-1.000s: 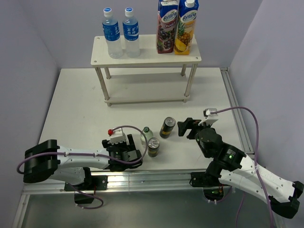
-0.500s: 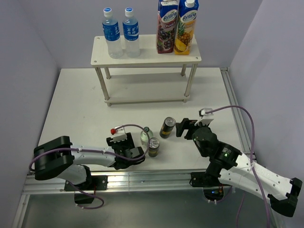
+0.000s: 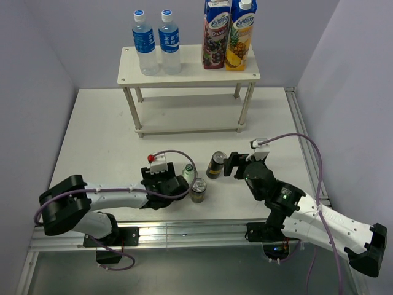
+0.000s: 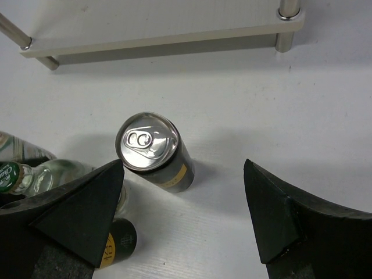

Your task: Place and organize the beverage onto the shelf

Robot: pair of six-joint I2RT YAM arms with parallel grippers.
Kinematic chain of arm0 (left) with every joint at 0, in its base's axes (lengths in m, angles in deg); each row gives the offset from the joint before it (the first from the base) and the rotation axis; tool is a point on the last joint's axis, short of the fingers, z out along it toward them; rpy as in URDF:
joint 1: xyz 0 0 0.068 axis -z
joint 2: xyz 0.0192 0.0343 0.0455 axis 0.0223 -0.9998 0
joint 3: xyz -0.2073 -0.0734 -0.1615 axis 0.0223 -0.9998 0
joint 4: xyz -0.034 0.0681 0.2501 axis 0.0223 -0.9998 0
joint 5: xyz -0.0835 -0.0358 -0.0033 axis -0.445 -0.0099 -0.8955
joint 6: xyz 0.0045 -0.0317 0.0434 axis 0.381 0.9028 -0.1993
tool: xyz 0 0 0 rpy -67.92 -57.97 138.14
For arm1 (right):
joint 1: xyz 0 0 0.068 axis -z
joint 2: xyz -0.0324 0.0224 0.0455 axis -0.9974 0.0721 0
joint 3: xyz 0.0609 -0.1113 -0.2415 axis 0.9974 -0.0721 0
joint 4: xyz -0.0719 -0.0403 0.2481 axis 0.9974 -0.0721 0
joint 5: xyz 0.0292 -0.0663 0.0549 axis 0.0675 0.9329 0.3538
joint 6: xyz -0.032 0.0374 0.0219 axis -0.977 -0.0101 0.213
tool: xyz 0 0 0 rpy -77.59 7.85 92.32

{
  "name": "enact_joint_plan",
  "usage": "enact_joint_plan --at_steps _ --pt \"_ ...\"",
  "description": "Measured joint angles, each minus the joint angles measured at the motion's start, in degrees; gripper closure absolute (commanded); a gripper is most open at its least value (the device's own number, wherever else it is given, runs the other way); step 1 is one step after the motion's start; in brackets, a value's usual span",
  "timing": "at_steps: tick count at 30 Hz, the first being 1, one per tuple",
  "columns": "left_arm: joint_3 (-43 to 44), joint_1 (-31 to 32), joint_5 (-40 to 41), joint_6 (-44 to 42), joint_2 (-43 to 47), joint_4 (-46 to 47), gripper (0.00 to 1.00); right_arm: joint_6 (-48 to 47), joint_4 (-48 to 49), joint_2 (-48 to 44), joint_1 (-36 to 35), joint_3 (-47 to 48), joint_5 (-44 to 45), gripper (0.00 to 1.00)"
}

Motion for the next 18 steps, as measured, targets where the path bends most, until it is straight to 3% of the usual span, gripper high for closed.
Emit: enact_joint_plan --at_steps 8,18 --pt "1.03 -13.35 -5.73 -25.7 8.04 19.28 1.0 -0.33 0.57 0.28 0.0 0.0 -0.11 0.1" --pt "12.41 -29.38 -16.48 -43.65 -2.73 32.98 1.0 -0.9 1.81 0.35 0.0 0.0 0.28 0.1"
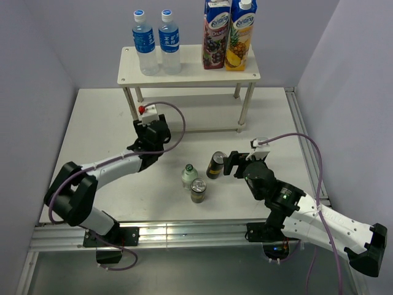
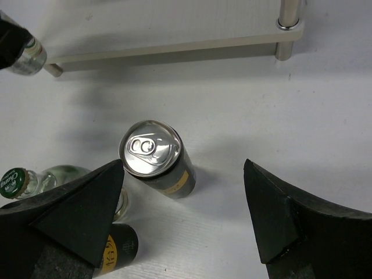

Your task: Place and organize the beverage onto the shelf

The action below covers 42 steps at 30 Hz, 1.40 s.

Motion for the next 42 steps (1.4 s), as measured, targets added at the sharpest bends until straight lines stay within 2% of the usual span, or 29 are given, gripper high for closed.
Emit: enact_joint_plan --at_steps 10,22,24,25,28,29,30,31,32,37,38,42 --pt "9.03 -8.04 -6.64 -4.81 -12.37 5.16 1.0 -0.55 0.04 -0.09 0.0 -0.07 0.61 0.1" --pt "14.71 -10.01 -8.0 -6.25 -21.05 9.51 1.0 -0.61 0.04 -0.07 0.0 -0.26 1.09 0.1" --pt "15.72 -10.36 -8.13 -6.25 -21.99 9.81 0.96 -0.61 0.04 -0.07 0.0 -0.28 1.16 0.1" --pt "16.11 -10.58 -8.31 -6.23 -22.32 9.92 0.94 -0.61 0.04 -0.07 0.0 -0.28 1.16 0.1" --pt "16.74 -11.3 -9.16 -6.21 -22.99 10.34 0.68 -0.61 0.04 -0.07 0.0 -0.28 1.16 0.1" --pt "16.83 -11.5 -9.42 -6.21 -23.06 10.4 0.49 -0.61 0.04 -0.07 0.0 -0.28 1.16 0.1" --pt "16.92 -11.72 -9.81 -6.21 -23.08 10.38 0.39 -0.61 0.04 -0.07 0.0 -0.28 1.16 0.1" --pt "16.94 -11.85 -10.12 -6.23 -23.08 10.36 0.32 -0.61 0.04 -0.07 0.0 -0.28 1.16 0.1" --pt "16.94 -12.0 -10.34 -6.21 -23.08 10.36 0.19 -0.61 0.07 -0.07 0.0 -0.28 1.14 0.1" --pt "16.94 -11.69 -10.93 -6.78 -22.53 12.26 0.1 -0.61 0.07 -0.09 0.02 -0.31 1.14 0.1" --pt "16.92 -11.67 -11.28 -6.78 -22.18 12.44 0.02 -0.61 0.07 -0.09 0.02 -0.31 1.14 0.1" --pt "16.26 -11.3 -12.2 -6.84 -20.24 12.26 0.01 -0.61 0.11 -0.15 0.02 -0.35 1.11 0.1"
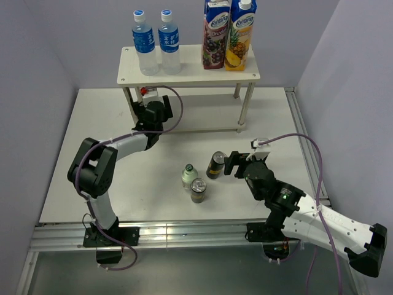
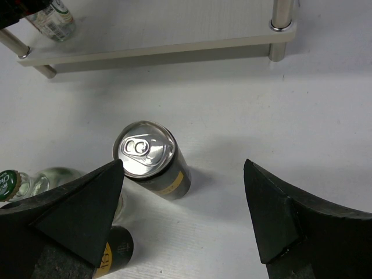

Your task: Place and organize the beverage onto the shelf

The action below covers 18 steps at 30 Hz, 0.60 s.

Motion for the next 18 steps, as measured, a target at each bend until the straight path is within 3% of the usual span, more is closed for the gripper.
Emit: enact_joint_plan --at_steps 8,18 --pt "-4.42 1.2 1.88 0.52 8.59 -3.82 0.01 0.02 0.0 -0.96 0.02 -0.26 0.02 0.1" --pt "-21.88 14.47 7.74 8.09 30.69 -10.6 0.01 0.02 0.13 -1.97 0.07 -0.26 0.02 0.1"
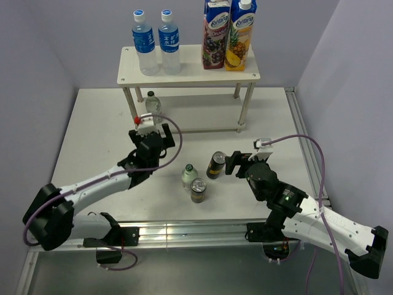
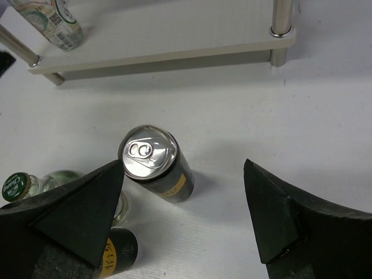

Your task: Place and organize the beverage onto the shelf

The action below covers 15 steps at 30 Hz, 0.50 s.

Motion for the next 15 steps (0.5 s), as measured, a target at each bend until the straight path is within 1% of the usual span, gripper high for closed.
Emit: enact_joint_plan --at_steps 5,10,12,15 --pt "-8.2 8.5 1.84 7.91 9.03 -6.49 0.01 0.0 0.26 0.02 0.02 0.0 0.0 0.1" --pt "-15.32 18.08 4.87 18.12 17.42 -15.8 0.01 0.0 0.26 0.0 0.02 0.0 0.2 0.1" --pt "-16.5 22.05 6.56 22.43 18.73 -19.58 0.01 0.0 0.26 0.02 0.02 0.0 0.31 0.1" --pt "-16.61 26.62 8.44 28.0 18.12 -23.54 0.01 0.0 0.26 0.2 0.02 0.0 0.44 0.1"
